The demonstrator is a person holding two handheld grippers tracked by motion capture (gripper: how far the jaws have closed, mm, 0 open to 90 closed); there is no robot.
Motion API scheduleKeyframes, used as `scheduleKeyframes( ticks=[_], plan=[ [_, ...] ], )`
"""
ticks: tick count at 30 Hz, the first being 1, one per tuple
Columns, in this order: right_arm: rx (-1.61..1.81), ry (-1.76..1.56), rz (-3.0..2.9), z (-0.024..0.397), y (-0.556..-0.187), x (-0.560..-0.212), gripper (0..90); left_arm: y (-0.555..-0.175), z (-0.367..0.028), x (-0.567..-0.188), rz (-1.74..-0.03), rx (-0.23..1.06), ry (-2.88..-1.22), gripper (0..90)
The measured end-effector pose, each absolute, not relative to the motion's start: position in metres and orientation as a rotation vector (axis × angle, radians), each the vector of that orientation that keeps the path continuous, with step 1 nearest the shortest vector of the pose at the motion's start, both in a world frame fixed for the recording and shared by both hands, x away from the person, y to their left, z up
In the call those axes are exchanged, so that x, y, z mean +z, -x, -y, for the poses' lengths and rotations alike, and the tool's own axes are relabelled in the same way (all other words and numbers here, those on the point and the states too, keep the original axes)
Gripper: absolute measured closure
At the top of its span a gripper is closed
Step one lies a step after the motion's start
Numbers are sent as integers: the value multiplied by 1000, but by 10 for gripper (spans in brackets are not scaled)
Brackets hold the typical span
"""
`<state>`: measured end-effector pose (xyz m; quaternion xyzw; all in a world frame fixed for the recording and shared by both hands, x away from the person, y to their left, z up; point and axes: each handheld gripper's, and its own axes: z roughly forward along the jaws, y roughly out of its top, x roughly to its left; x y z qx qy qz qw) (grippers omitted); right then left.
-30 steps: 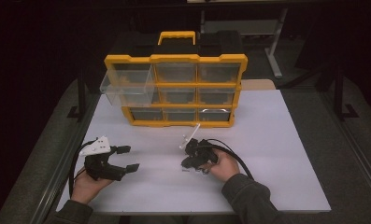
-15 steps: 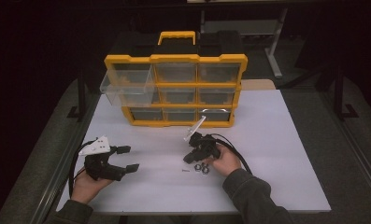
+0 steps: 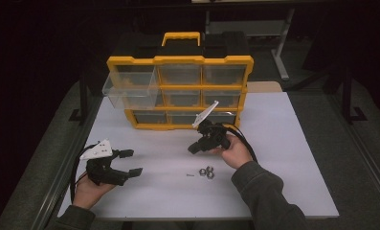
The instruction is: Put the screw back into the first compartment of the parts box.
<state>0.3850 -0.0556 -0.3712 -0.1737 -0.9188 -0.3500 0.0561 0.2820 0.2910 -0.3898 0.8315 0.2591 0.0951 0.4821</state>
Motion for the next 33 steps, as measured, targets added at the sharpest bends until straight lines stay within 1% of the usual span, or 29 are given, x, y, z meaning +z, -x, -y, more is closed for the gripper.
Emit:
scheduleKeyframes(
  ticks=[9,19,33],
  plan=[
    [-1140,520,2760,61,-398,-324,861,-282,-292,-389,-639,236,-2014,215],
    [-1166,474,2787,59,-407,-286,861,-282,-292,-389,-639,234,-2019,216],
    [-1221,380,2828,42,-416,-228,862,-282,-294,-388,-639,239,-2004,216]
  ],
)
